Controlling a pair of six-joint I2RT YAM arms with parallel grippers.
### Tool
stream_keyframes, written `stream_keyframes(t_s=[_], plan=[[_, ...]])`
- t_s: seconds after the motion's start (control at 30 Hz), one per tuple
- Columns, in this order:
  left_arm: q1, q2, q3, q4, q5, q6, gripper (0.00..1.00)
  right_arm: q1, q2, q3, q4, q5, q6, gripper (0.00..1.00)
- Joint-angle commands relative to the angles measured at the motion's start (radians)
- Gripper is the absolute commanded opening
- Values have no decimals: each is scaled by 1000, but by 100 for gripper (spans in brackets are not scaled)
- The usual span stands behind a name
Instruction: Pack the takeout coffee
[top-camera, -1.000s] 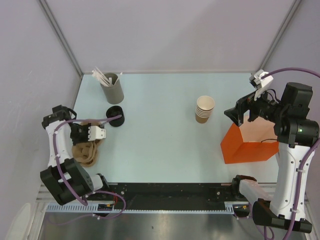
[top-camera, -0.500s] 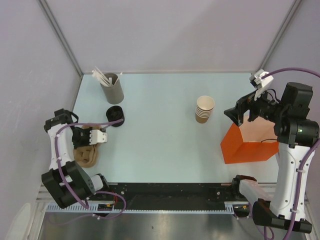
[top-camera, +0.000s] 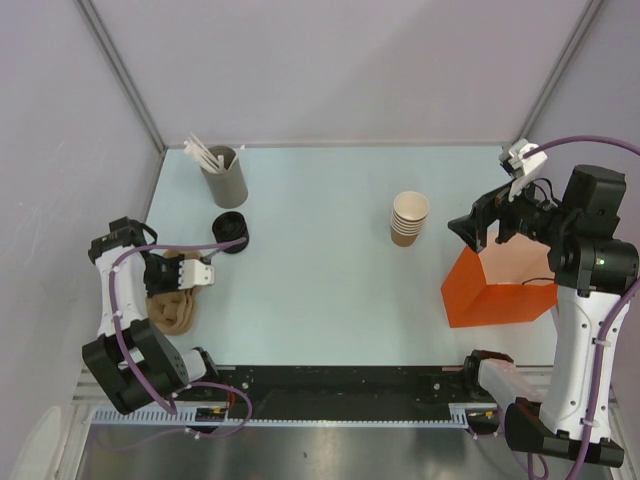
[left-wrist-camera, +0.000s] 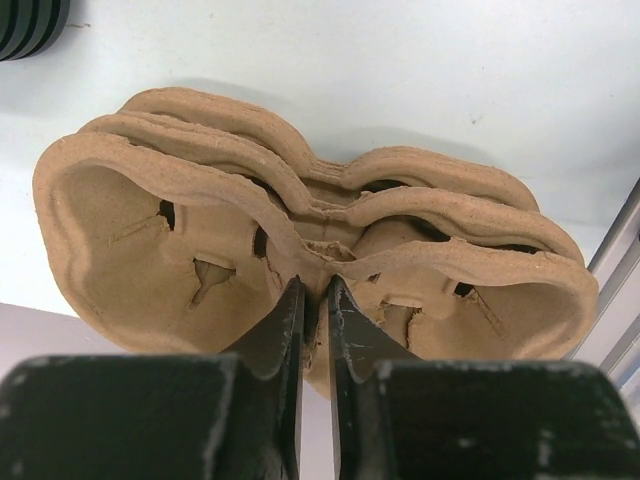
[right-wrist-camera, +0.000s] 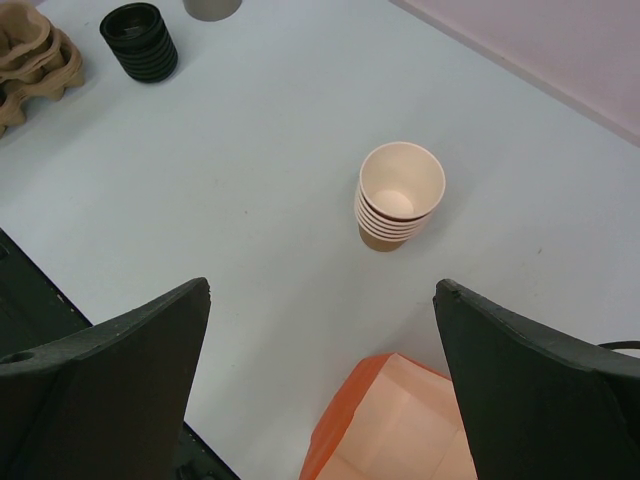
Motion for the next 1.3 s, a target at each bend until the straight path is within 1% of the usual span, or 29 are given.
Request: stream_keyframes(t_s=[0.0,0.03,0.07,0.13,0.27,0.33,0.4,0.47,0.5,0.8,0.97,1.17,1.27], plan=[[8,-2,9,-23,32,139,15,-3,-14,1,31,-26,21,100],[8,-1,9,-26,32,142,21,-3,-14,1,30,-26,22,100],[8,-1,7,-27,32,142,24,-3,-14,1,31,-28,22,100],[8,-1,5,-26,29,142,25,-5,-14,1,30,-28,21,100],[8,2,1,-26,26,140,23,-5,-16,-1,31,-29,22,100],[6,4,-4,-24,26,140,18,-5,-16,-1,31,-31,22,100],[8,2,-5,-29,29,140,18,-6,-17,-1,30,-32,22,100],[8,3,-5,-35,29,143,31,-6,-19,-1,31,-32,22,100],[6,2,-4,-35,29,143,32,-6,-17,-1,31,-31,22,100],[6,7,-28,-27,21,145,33,-9,-20,-4,33,-37,25,100],[6,16,-53,22,21,139,33,-11,-20,-4,34,-40,27,100],[6,35,-41,23,27,129,29,-14,-20,-5,36,-42,30,100],[6,24,-41,51,35,128,32,-19,-19,-7,36,-46,32,100]])
